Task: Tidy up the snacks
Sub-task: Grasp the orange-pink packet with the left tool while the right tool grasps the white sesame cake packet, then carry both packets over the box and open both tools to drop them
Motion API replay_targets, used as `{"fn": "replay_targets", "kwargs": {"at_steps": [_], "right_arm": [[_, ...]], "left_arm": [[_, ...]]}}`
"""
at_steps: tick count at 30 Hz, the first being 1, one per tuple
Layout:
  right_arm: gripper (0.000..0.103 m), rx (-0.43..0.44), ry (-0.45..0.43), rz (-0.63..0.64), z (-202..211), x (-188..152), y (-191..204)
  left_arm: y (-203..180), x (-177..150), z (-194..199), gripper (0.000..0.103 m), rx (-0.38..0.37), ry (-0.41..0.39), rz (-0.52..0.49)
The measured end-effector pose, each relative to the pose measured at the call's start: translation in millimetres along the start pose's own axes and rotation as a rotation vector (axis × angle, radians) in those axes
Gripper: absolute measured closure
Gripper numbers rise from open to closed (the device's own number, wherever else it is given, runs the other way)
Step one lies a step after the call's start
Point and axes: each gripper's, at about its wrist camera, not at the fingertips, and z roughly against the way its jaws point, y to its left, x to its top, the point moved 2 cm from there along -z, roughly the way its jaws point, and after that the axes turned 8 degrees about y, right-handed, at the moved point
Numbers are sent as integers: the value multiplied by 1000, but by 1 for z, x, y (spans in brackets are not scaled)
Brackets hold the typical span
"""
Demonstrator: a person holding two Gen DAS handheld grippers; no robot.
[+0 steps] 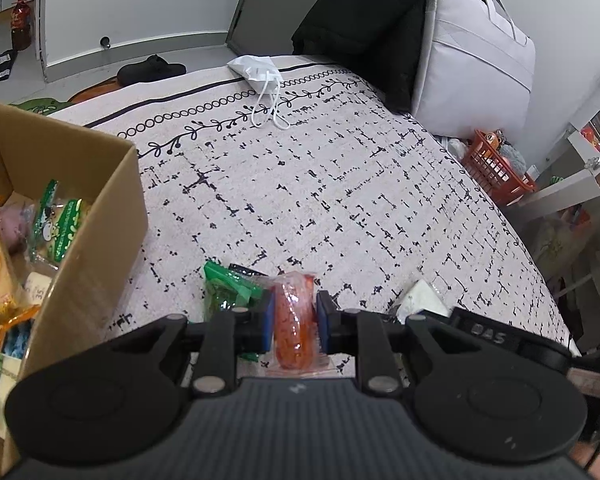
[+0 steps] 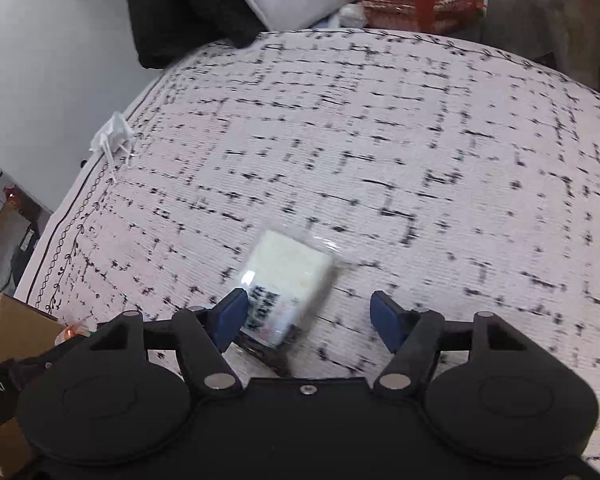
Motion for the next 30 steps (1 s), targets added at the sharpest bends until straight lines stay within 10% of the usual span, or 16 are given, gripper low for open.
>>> {"fn": "replay_targets", "kwargs": {"at_steps": [14, 23, 30], "right_arm": [[16, -74, -62, 75, -19, 0, 22], [54, -146, 6, 193, -14, -8, 28], [57, -98, -2, 224, 5, -12, 32]], "left_arm": [[-4, 11, 7, 82, 10, -10, -24], [0, 5, 22, 82, 23, -21, -17], [4, -1, 46, 82, 35, -49, -20]]}}
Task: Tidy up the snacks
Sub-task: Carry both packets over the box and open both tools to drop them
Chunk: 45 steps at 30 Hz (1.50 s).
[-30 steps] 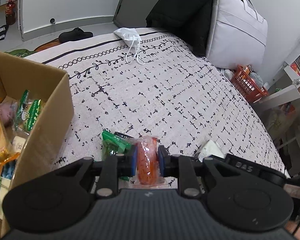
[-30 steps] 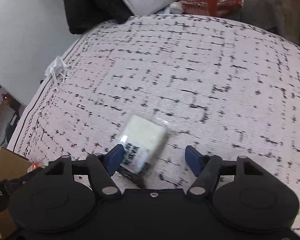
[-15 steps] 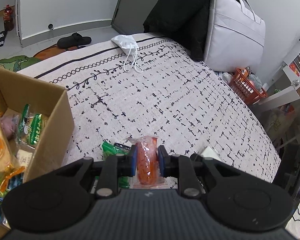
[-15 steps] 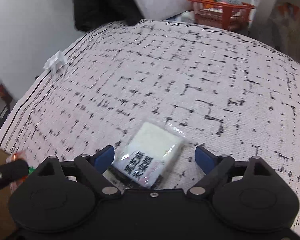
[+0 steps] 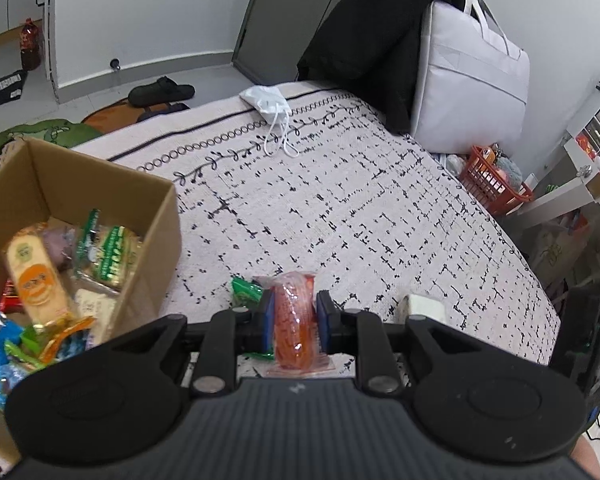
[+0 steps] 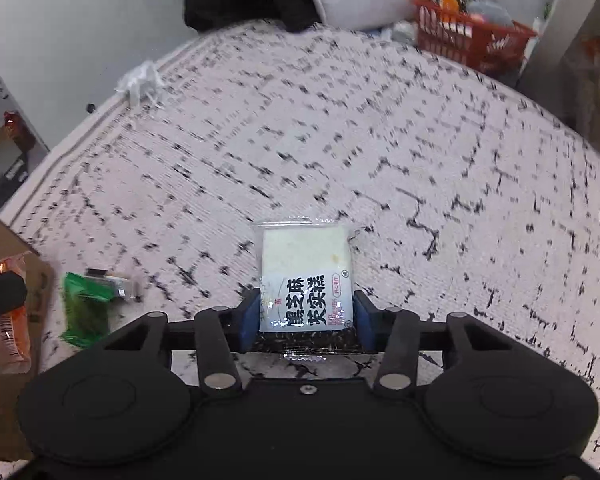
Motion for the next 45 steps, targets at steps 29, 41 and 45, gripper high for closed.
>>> {"fn": "replay_targets", "kwargs": {"at_steps": [29, 41, 45], "right_arm": [[58, 219, -251, 182, 128, -14, 64], [58, 290, -301, 254, 154, -24, 106], [58, 301, -306, 274, 157, -28, 117]], "left_arm": [[35, -17, 108, 82, 55, -153, 20], [73, -14, 134, 82, 87, -196, 79], [88, -12, 140, 82, 95, -203, 99]]}}
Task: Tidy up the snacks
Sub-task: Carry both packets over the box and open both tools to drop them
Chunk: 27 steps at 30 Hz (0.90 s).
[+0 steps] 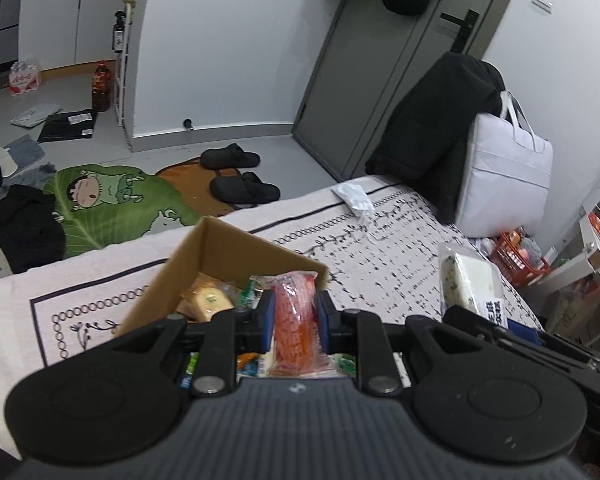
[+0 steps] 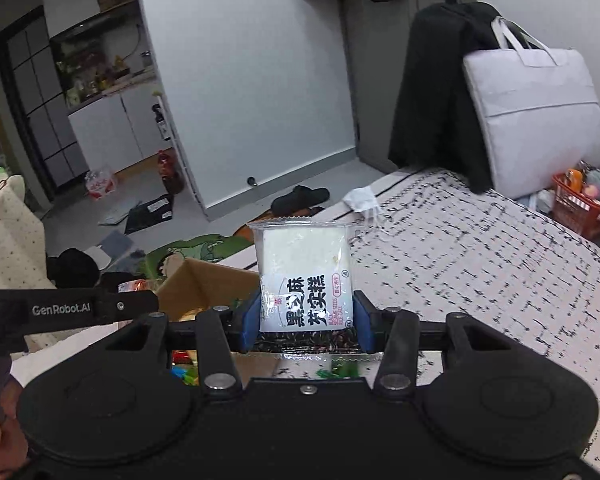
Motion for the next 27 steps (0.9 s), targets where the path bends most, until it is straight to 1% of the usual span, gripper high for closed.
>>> {"fn": "replay_targets", "kwargs": {"at_steps": [9, 17, 21, 24, 27], "right_arm": [[58, 30, -6, 24, -5, 0, 28], [58, 41, 21, 20, -29, -5, 57], [58, 50, 40, 51, -44, -10, 75], [58, 49, 63, 70, -56, -14, 82], [58, 38, 87, 78, -66, -17, 83]], "left_arm": [[34, 12, -1, 82, 11, -9, 53], [57, 21, -14, 82, 14, 4, 93], [67, 24, -25, 82, 15, 27, 108], [72, 26, -36, 82, 15, 49, 115], [77, 25, -49, 81, 14, 100, 123]]}}
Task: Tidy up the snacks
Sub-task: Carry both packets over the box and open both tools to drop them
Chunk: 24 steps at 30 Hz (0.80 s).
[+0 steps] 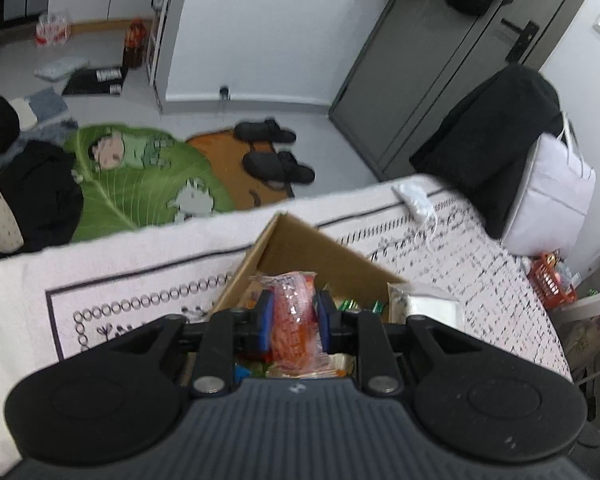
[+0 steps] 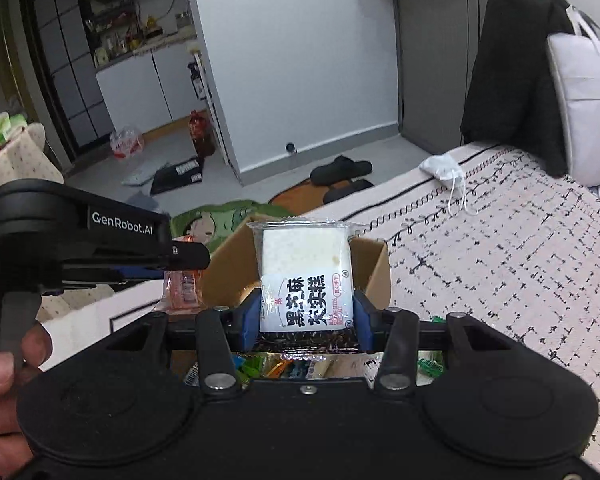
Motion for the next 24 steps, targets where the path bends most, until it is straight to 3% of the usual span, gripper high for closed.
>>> {"fn": "replay_targets", "kwargs": {"at_steps": [5, 15, 17, 20, 24], "right_arm": [[58, -22, 26, -9, -15, 0, -4], [57, -24, -24, -15, -21, 8, -9], [50, -21, -47, -10, -20, 9, -7], [26, -37, -54, 13, -18, 10, -4], [25, -48, -48, 10, -15, 11, -8]], "left_arm": [[8, 4, -18, 74, 19, 70, 18], [15, 22, -16, 58, 19, 41, 36], [17, 24, -16, 57, 21, 39, 38], [20, 24, -17, 56, 19, 51, 47], [23, 22, -16, 49, 33, 84, 74]]}}
